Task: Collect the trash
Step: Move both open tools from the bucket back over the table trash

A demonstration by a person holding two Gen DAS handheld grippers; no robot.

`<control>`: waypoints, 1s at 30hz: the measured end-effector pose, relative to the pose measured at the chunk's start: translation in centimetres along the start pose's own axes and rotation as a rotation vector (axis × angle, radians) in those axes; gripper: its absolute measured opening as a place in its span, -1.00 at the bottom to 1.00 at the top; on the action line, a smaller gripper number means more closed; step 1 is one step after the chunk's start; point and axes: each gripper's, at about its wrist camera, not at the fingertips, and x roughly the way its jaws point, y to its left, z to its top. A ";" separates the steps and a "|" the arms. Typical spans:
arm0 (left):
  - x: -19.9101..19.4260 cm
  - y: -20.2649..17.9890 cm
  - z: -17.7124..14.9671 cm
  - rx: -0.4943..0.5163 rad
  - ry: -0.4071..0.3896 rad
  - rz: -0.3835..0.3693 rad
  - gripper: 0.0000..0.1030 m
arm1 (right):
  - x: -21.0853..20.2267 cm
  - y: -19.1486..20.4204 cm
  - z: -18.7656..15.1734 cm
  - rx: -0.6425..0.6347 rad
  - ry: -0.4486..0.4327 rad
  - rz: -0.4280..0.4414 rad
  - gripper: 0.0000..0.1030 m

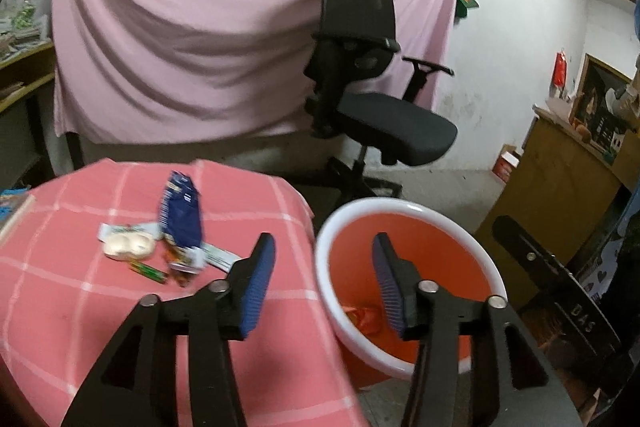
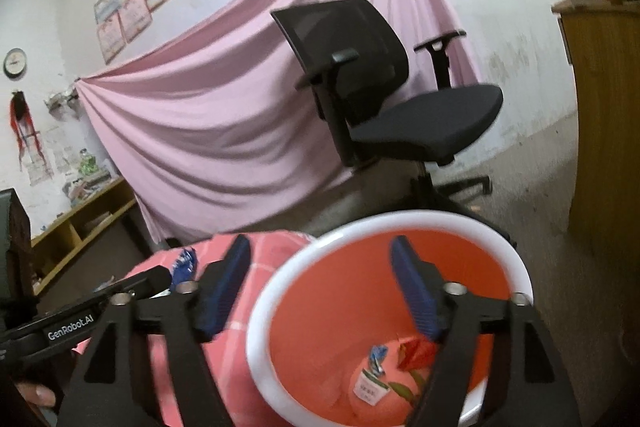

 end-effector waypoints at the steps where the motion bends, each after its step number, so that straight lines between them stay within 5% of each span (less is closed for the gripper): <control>1: -0.4 0.4 0.0 -0.003 -0.015 0.007 -0.08 | 0.0 0.3 0.0 -0.003 -0.009 0.004 0.56; 6: -2.0 2.0 0.1 -0.004 -0.065 0.041 -0.06 | 0.8 1.8 0.1 -0.019 -0.026 0.008 0.70; 9: -2.9 3.3 0.1 -0.009 -0.099 0.060 0.13 | 0.8 2.9 0.2 -0.028 -0.064 0.012 0.98; 12: -3.7 4.7 0.0 -0.018 -0.141 0.078 0.24 | 0.6 4.1 0.4 -0.034 -0.104 0.014 1.00; 14: -4.3 5.8 0.0 -0.026 -0.172 0.097 0.78 | 0.8 5.0 0.4 -0.036 -0.124 0.018 1.00; 15: -4.8 6.3 -0.1 -0.033 -0.203 0.115 0.88 | 0.8 5.3 0.4 -0.037 -0.132 0.020 1.00; 18: -6.5 8.2 -0.6 -0.051 -0.291 0.139 0.91 | 0.9 6.8 0.3 -0.054 -0.162 0.038 1.00; 30: -9.8 15.3 -1.7 -0.109 -0.417 0.223 0.94 | 1.0 13.8 -1.2 -0.223 -0.271 0.095 1.00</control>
